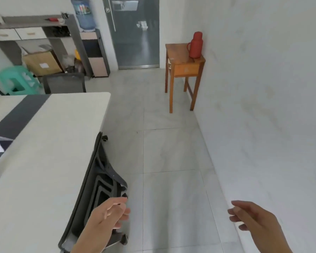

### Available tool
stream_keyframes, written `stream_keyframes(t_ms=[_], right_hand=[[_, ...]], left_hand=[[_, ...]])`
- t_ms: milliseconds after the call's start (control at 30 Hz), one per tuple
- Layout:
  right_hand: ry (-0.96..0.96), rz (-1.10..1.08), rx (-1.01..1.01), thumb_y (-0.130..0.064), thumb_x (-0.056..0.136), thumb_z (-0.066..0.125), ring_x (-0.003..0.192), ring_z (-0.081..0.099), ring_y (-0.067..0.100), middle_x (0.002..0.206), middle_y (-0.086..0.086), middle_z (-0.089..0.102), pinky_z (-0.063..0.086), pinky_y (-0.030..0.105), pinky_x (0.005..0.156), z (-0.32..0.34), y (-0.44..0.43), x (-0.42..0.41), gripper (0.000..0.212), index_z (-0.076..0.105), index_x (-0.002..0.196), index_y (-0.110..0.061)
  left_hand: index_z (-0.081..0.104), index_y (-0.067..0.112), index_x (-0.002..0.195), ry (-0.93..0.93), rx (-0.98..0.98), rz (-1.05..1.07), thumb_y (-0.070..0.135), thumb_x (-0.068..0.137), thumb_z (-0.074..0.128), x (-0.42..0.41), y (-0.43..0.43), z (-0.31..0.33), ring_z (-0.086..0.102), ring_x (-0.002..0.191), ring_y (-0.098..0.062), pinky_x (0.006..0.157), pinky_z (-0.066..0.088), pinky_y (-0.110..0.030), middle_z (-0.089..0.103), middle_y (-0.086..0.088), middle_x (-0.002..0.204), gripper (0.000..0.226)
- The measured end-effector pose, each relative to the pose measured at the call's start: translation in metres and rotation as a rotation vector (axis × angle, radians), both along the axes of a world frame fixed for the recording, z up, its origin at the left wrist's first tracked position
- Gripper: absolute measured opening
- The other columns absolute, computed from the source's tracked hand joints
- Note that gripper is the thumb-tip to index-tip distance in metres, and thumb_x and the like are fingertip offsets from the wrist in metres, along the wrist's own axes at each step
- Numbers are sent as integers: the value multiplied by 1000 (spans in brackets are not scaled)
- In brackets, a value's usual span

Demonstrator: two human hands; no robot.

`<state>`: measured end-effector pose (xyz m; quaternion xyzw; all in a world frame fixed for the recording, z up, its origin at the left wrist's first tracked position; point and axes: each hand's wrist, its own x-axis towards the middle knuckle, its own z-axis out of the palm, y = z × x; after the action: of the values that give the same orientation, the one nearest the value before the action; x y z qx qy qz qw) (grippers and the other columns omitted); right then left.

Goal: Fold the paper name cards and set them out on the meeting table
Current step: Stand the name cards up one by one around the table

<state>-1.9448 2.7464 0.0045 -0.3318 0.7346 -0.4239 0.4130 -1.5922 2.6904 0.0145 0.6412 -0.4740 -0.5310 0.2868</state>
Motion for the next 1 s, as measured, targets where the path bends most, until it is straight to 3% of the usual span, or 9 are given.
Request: stream_keyframes(t_ms=[300, 533, 733, 800, 1000], right_hand=[[1, -132, -17, 3, 86, 62, 66, 72, 15, 73, 3, 77, 54, 40, 67, -16, -178, -52, 16, 73, 89, -9], [-8, -14, -29, 0, 88, 61, 67, 72, 14, 75, 0, 78, 53, 37, 67, -11, -380, -100, 15, 72, 94, -10], [12, 162, -88, -3, 90, 60, 70, 72, 15, 78, 1, 78, 57, 28, 61, 7, -551, -98, 17, 71, 94, -14], [10, 196, -96, -3, 90, 60, 71, 73, 15, 79, 1, 78, 56, 32, 63, 4, -604, -93, 17, 71, 94, -15], [-23, 146, -75, 1, 89, 60, 67, 73, 17, 78, 6, 78, 55, 23, 56, -20, -749, -63, 18, 72, 92, -12]], left_hand=[[68, 19, 103, -21, 57, -62, 17, 94, 51, -57, -214, -16, 71, 87, -23, 77, 55, -36, 77, -1, 87, 18], [68, 19, 104, -32, 7, -9, 14, 94, 51, -95, -374, 0, 72, 84, -17, 82, 56, -41, 76, 1, 88, 20], [69, 15, 102, 1, 11, 178, 13, 93, 52, -86, -474, -3, 72, 81, -20, 74, 55, -36, 76, -1, 86, 20], [70, 13, 101, -2, 44, 240, 12, 93, 53, -77, -511, -15, 72, 82, -22, 73, 55, -37, 77, -3, 84, 19], [70, 11, 99, 14, 73, 294, 8, 93, 54, -45, -661, -30, 72, 82, -26, 74, 54, -39, 77, -7, 81, 17]])
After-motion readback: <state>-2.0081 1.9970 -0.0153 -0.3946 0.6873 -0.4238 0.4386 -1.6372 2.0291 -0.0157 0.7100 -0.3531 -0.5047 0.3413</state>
